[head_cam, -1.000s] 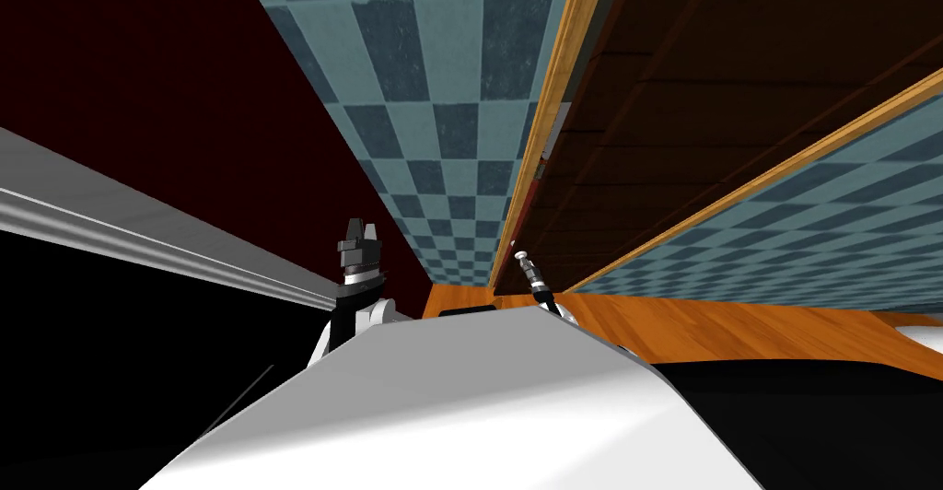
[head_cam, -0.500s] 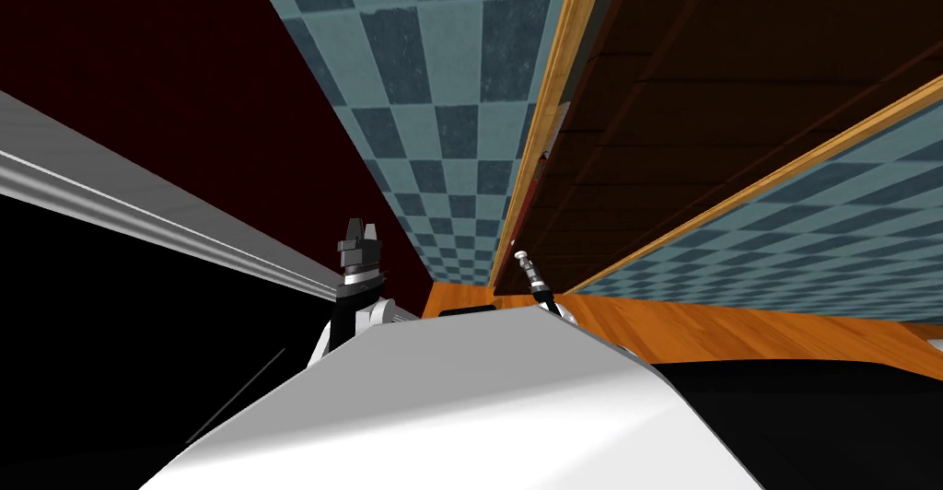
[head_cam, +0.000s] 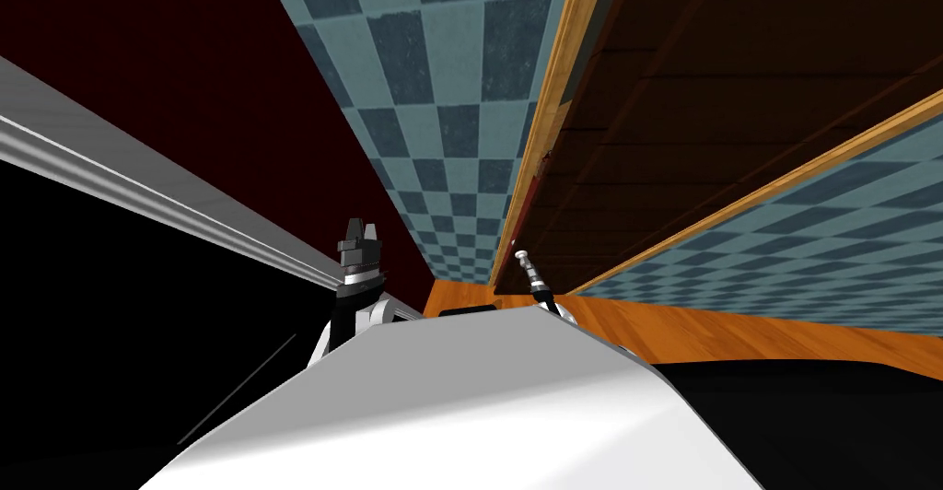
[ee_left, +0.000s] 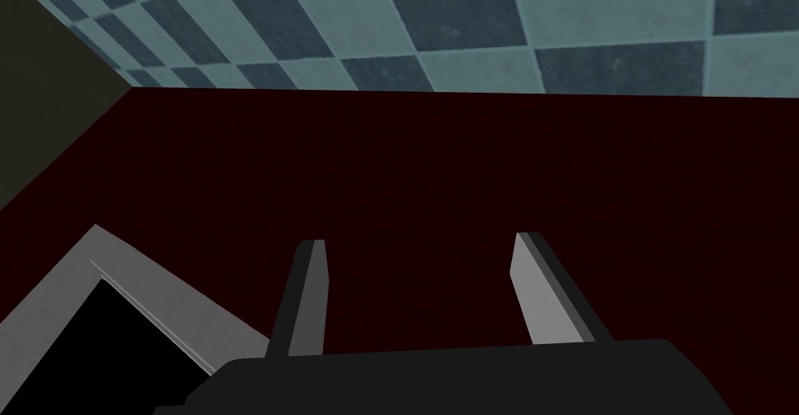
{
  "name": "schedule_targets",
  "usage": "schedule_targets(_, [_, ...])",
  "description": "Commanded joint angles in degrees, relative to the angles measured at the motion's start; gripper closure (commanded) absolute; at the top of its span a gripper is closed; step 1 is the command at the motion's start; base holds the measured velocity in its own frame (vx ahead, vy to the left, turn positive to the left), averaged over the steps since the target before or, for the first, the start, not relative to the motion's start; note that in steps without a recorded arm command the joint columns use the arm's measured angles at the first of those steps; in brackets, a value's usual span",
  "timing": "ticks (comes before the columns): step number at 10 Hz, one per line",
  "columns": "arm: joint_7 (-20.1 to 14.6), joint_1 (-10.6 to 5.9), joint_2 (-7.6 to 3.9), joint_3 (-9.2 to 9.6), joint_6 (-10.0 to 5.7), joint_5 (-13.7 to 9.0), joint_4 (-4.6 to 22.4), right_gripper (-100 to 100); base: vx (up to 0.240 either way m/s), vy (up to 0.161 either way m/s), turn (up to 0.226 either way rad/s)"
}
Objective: Pull the door open
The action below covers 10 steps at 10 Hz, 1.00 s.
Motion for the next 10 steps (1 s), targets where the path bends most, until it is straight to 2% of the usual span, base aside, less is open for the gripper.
schedule_targets(1, [-2.86, -0.37, 0.50, 0.68, -0.15, -0.45, 0.52, 100, -0.029, -0.019, 0.039])
schedule_targets(4, [-7.20, -0.56, 0.50, 1.06, -0.03, -1.57, 0.57, 100, -0.032, -0.020, 0.049])
schedule_targets(5, [-7.57, -0.56, 0.50, 1.06, -0.03, -1.57, 0.57, 100, -0.022, -0.018, 0.028])
schedule_targets(9, [-14.06, -0.86, 0.49, 1.62, 0.15, -3.27, 0.65, 100, -0.032, -0.017, 0.049])
schedule_targets(10, [-14.54, -0.86, 0.49, 1.62, 0.15, -3.27, 0.65, 100, -0.026, -0.018, 0.020])
